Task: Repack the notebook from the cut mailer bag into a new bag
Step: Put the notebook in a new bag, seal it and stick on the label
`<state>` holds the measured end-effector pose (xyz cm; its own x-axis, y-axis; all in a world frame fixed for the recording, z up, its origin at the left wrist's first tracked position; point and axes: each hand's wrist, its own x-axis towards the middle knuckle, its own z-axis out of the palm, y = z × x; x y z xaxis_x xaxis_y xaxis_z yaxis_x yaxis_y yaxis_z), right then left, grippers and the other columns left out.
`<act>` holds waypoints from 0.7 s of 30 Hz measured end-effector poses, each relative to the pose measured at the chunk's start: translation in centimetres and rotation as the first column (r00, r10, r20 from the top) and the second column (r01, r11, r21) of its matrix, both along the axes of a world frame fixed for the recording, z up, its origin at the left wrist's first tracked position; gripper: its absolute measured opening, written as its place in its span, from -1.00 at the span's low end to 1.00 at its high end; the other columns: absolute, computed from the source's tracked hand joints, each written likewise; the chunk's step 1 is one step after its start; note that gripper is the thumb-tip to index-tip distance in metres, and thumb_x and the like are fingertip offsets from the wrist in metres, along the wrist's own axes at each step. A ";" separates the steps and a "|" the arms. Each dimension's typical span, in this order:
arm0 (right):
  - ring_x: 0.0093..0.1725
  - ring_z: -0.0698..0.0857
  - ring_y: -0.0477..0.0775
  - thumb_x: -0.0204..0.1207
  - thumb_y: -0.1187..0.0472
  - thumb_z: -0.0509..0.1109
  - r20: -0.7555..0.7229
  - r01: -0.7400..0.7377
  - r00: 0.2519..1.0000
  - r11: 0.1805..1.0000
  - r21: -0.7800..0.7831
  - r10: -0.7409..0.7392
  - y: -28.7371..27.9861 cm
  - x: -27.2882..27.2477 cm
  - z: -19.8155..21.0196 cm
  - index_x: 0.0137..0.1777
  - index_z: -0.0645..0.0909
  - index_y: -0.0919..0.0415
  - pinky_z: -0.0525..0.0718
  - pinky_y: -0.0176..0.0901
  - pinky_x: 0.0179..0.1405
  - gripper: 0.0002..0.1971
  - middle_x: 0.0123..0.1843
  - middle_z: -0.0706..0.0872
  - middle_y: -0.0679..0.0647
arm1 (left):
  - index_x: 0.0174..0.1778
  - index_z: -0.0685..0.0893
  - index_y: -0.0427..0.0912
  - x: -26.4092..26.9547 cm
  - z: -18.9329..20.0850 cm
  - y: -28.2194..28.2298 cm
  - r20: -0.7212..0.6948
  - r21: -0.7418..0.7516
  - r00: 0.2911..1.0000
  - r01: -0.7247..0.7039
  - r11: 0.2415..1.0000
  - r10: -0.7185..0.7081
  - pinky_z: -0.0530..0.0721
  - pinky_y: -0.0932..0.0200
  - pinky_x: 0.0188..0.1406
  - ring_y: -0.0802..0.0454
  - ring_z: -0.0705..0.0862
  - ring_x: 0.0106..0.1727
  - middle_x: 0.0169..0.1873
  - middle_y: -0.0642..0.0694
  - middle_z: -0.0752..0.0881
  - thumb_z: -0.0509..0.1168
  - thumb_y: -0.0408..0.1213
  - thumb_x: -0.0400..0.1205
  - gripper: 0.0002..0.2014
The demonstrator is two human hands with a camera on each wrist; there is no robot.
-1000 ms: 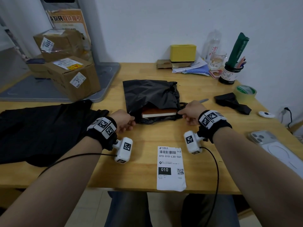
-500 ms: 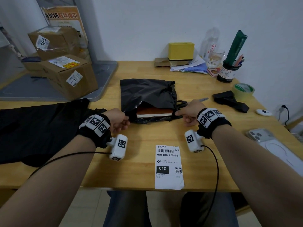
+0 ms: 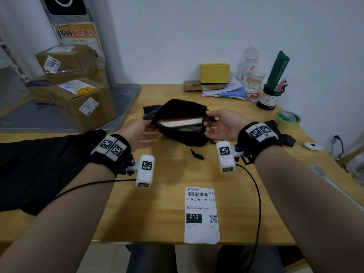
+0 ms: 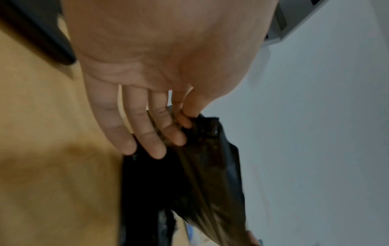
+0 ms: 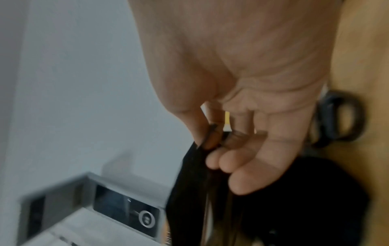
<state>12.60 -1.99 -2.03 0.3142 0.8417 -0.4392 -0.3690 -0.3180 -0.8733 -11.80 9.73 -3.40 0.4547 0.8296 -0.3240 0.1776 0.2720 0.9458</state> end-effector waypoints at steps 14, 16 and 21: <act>0.41 0.64 0.36 0.72 -0.04 0.31 -0.246 0.158 0.969 0.825 0.543 -0.024 3.1 1.4 9.8 0.17 0.62 0.03 0.05 1.08 0.18 -0.80 0.26 0.75 -0.08 | 0.11 0.69 0.02 4.6 10.8 4.1 0.540 0.037 0.842 -0.021 0.999 -0.002 0.57 -0.67 0.04 -0.08 0.70 0.25 0.26 0.04 0.71 0.19 -0.16 0.71 -0.81; 0.40 0.66 0.36 0.69 -0.02 0.34 -0.248 0.204 0.967 0.786 0.584 -0.067 3.7 1.6 10.1 0.05 0.58 0.01 0.03 1.07 0.20 -0.87 0.15 0.79 -0.09 | 0.16 0.65 0.03 5.5 11.2 4.5 0.599 0.054 0.800 -0.021 0.998 -0.016 0.52 -0.73 0.00 -0.07 0.72 0.26 0.28 0.05 0.70 0.19 -0.15 0.70 -0.82; 0.06 0.78 0.14 0.70 0.08 0.28 -0.237 0.248 0.965 0.693 0.677 -0.114 5.0 2.2 10.2 -0.23 0.55 0.05 0.34 0.66 0.39 -0.76 -0.17 0.83 -0.02 | -0.11 0.61 0.03 7.3 11.2 5.7 0.688 0.087 0.725 -0.029 0.996 -0.039 0.44 -0.62 0.20 -0.03 0.74 0.21 0.03 0.05 0.76 0.22 -0.14 0.66 -0.92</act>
<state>14.76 2.98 8.21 0.4731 0.8605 0.1889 -0.5111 0.4427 -0.7368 -4.46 15.41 7.79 0.5281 0.8355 0.1519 -0.5306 0.1850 0.8272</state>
